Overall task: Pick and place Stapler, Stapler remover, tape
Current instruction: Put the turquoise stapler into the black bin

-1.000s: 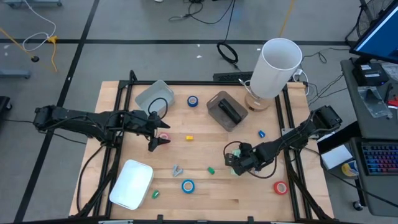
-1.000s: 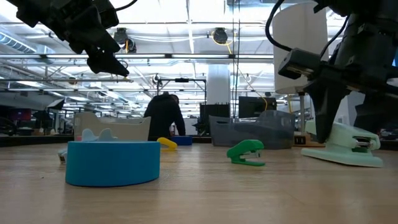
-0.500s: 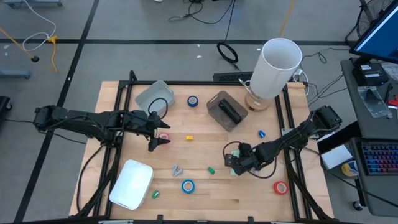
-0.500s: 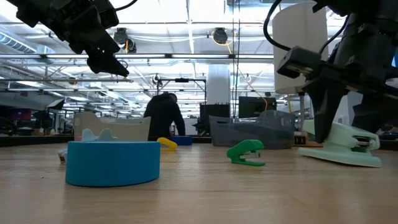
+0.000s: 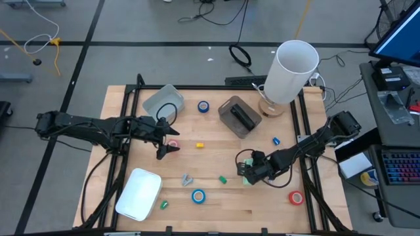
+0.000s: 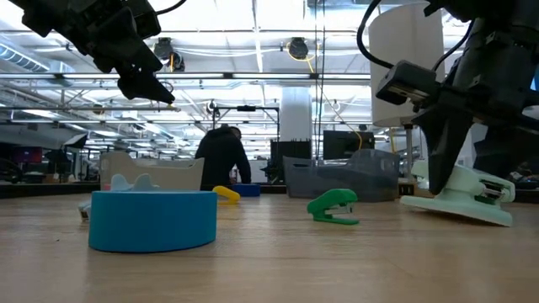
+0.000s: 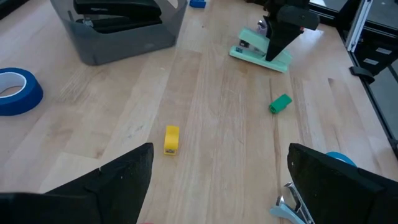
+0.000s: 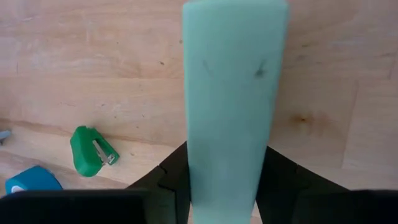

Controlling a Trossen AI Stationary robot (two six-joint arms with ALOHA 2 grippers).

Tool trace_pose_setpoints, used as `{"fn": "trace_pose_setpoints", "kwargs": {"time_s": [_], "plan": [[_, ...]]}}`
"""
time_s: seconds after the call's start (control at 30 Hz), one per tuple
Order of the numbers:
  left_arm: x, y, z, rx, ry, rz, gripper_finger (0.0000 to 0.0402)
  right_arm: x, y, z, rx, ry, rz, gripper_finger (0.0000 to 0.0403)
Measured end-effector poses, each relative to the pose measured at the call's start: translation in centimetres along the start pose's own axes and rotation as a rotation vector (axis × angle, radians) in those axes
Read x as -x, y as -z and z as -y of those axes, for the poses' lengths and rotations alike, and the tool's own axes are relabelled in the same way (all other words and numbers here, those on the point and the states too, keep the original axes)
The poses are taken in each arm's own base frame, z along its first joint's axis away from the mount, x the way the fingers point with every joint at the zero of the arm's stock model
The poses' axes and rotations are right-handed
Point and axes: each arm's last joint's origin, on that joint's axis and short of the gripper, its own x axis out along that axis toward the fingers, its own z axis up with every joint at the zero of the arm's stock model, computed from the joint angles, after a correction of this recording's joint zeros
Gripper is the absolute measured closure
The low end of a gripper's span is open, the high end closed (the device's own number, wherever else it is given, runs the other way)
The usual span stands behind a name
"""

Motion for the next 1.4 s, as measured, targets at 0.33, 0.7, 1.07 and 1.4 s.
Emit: {"fn": "trace_pose_setpoints", "kwargs": {"time_s": [0.33,0.7,1.07,1.4], "plan": [[0.0,0.0,0.0,0.026,0.0,0.005,0.0036,3.8,-1.7,-2.7,0.119,-0.312,0.082,0.0283],[0.0,-0.1,-0.2,0.101,-0.055,0.024,0.0036,10.0,-8.6,-7.1,0.503,-0.497,0.437,0.0283],[0.0,-0.2,-0.2,0.112,-0.057,0.03,0.0036,11.5,-14.1,-9.4,0.888,-0.281,0.686,0.0283],[0.1,-1.2,0.2,0.123,0.0,0.132,0.0036,8.7,-16.4,-9.3,1.048,-0.037,0.652,0.0283]]}}
